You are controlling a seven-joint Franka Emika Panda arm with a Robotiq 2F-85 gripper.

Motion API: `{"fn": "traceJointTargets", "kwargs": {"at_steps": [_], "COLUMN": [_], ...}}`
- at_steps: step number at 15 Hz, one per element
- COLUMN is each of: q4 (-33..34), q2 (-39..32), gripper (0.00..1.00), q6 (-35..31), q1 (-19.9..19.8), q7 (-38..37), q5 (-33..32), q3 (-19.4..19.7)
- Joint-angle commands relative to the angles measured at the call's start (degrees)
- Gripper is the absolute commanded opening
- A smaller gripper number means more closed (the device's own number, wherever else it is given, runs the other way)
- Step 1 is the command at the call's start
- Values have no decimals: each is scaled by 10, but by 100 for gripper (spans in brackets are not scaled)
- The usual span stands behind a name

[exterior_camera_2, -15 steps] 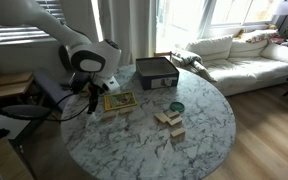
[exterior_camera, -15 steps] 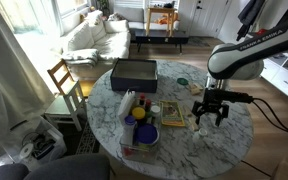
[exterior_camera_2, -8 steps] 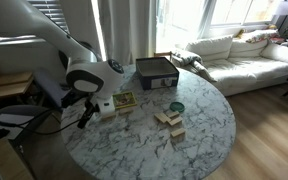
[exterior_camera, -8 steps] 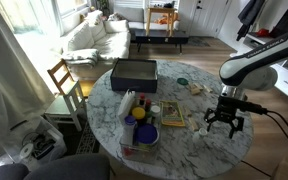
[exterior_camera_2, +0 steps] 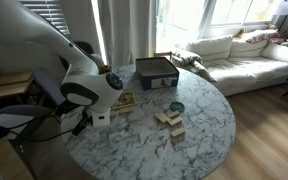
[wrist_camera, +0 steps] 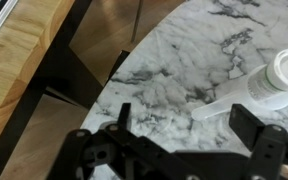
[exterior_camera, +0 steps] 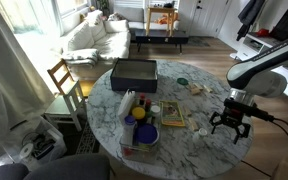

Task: Put the bottle inside the measuring cup then put it inside the container

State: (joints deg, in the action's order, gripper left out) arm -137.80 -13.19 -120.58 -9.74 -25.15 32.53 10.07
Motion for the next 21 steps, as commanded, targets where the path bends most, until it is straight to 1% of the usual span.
{"fn": "traceJointTargets", "kwargs": {"at_steps": [1,6,7,8,10,13,17,21], "q4": [16,34,38,40,43,39,29,16], "q2": [-28,-67,-74,-81,-89,-89,-85,-86], "gripper": [100,100,100,98,99,100,100,100], "q6": [-16,-18,-16,-15,-12,-8,-21,-13], "q1": [-4,-10,-10,-10,-13,-17,-18,-20], "q7": [-26,-55,-67,-69,-71,-63,-36,-12], "q5": [68,172,184,195,217,252,311,348], "q3": [-2,4,6,8,12,15,14,17]}}
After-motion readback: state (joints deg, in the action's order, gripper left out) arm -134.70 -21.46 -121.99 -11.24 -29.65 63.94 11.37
